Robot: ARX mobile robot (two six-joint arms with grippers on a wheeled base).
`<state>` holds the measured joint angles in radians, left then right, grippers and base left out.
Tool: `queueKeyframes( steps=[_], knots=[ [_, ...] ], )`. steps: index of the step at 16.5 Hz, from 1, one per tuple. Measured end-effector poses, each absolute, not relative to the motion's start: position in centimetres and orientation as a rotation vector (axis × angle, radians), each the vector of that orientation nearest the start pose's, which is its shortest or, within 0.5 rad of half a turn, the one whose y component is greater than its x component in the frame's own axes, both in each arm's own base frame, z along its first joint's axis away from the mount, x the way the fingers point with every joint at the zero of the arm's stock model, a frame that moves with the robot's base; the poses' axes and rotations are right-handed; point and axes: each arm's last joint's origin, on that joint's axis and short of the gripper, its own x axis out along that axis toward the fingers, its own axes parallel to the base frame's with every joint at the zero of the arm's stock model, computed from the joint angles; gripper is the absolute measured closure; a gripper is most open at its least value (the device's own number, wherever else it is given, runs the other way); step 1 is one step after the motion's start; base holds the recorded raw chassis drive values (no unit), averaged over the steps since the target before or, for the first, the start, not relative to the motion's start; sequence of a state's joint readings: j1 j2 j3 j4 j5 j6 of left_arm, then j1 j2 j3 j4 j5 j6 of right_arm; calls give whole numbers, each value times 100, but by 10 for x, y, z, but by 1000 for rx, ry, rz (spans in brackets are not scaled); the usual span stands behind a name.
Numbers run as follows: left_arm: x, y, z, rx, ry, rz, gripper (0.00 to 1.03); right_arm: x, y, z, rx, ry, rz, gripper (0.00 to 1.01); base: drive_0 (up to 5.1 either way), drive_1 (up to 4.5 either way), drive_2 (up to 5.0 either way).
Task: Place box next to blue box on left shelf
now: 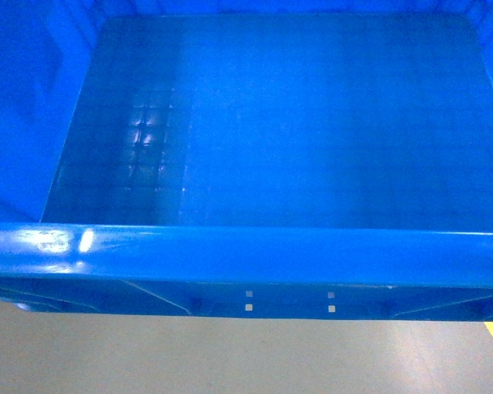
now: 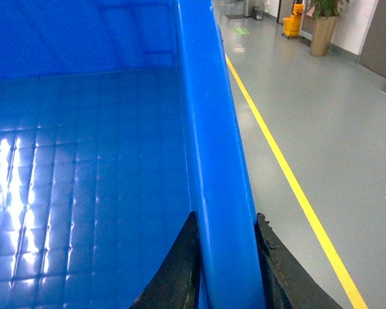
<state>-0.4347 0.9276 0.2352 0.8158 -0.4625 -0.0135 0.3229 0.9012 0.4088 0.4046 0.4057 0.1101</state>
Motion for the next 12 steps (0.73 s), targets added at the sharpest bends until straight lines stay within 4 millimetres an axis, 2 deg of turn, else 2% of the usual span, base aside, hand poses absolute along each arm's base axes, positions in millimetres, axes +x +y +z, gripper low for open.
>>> queueKeyframes(
  steps=[12],
  knots=[
    [170, -65, 216, -69, -112, 27, 93, 188, 51, 239, 77, 75, -87, 86, 2, 414, -410]
  ],
)
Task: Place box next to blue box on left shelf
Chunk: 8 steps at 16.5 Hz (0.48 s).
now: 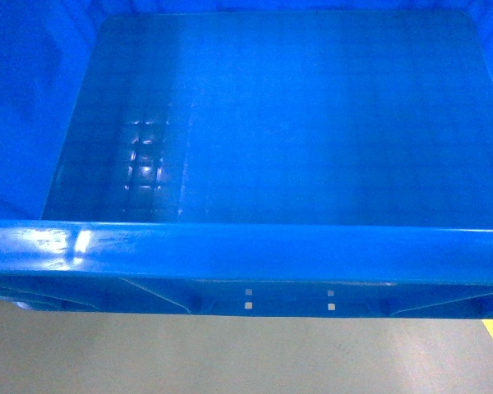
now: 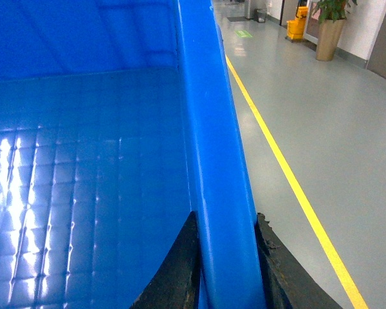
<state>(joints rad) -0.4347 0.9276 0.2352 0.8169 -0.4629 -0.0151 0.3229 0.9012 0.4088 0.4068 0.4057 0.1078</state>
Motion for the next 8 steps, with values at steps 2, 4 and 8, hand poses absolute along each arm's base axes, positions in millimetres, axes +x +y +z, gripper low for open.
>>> queueKeyframes(
  steps=[2, 4, 8],
  knots=[
    [170, -65, 216, -68, -110, 27, 93, 188, 51, 239, 76, 79, -87, 86, -9, 404, -423],
    [170, -65, 217, -71, -117, 27, 93, 188, 51, 240, 79, 72, -86, 86, -11, 403, -424],
    [170, -65, 217, -71, -117, 27, 93, 188, 51, 240, 79, 71, -86, 86, -9, 402, -419]
  ],
)
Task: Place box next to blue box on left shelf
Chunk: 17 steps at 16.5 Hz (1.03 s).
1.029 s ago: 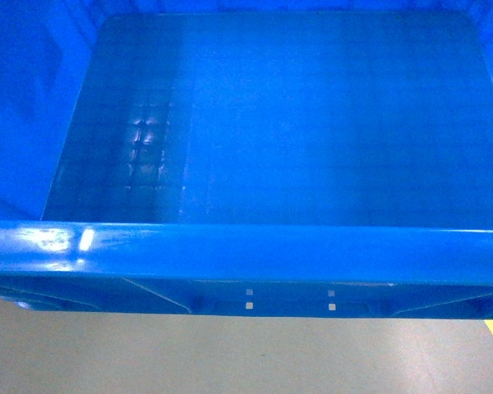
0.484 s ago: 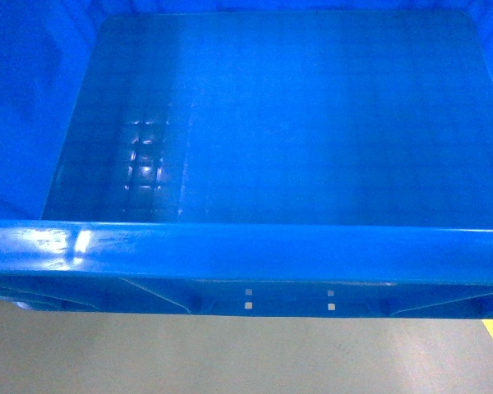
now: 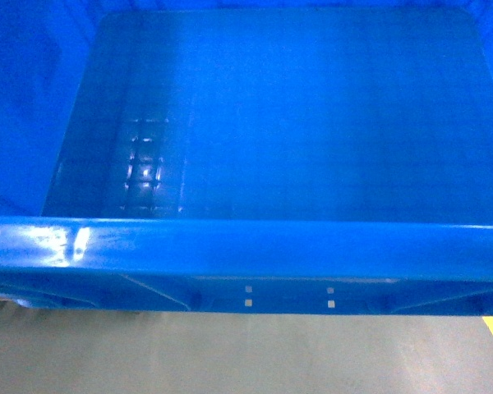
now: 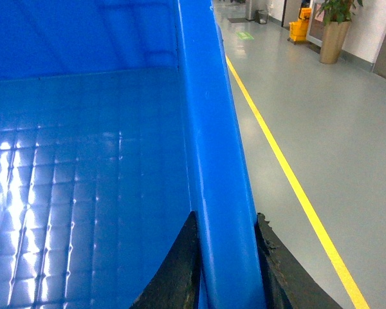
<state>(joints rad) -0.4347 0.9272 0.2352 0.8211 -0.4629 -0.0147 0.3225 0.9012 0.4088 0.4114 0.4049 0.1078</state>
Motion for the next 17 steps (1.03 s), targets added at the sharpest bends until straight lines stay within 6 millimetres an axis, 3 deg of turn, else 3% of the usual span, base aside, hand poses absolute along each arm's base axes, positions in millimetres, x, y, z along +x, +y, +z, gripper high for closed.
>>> queueKeyframes(
  steps=[4, 17],
  knots=[
    [170, -65, 216, -72, -111, 25, 93, 188, 51, 239, 77, 76, -85, 86, 0, 0, 0],
    [170, -65, 216, -71, -111, 27, 93, 188, 51, 239, 76, 78, -86, 86, -492, 252, 252]
  ],
)
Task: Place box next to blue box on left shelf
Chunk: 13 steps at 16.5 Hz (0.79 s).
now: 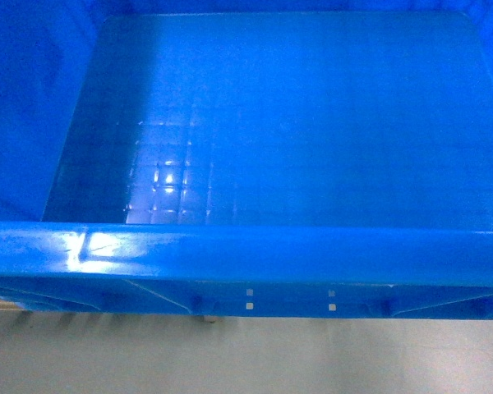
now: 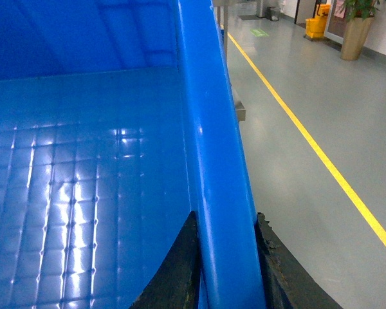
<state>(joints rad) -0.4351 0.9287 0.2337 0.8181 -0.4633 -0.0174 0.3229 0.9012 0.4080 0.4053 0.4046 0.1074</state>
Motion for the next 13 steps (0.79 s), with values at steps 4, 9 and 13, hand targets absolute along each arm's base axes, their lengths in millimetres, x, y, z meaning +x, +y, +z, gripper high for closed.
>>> queueKeyframes(
  steps=[4, 9, 13],
  knots=[
    [170, -65, 216, -71, -111, 26, 93, 188, 51, 239, 76, 77, -87, 86, -494, 251, 251],
    [170, -65, 215, -70, -110, 28, 93, 188, 51, 239, 76, 77, -86, 86, -503, 243, 243],
    [170, -65, 216, -71, -110, 27, 93, 188, 51, 239, 76, 78, -86, 86, -509, 236, 236]
  ],
)
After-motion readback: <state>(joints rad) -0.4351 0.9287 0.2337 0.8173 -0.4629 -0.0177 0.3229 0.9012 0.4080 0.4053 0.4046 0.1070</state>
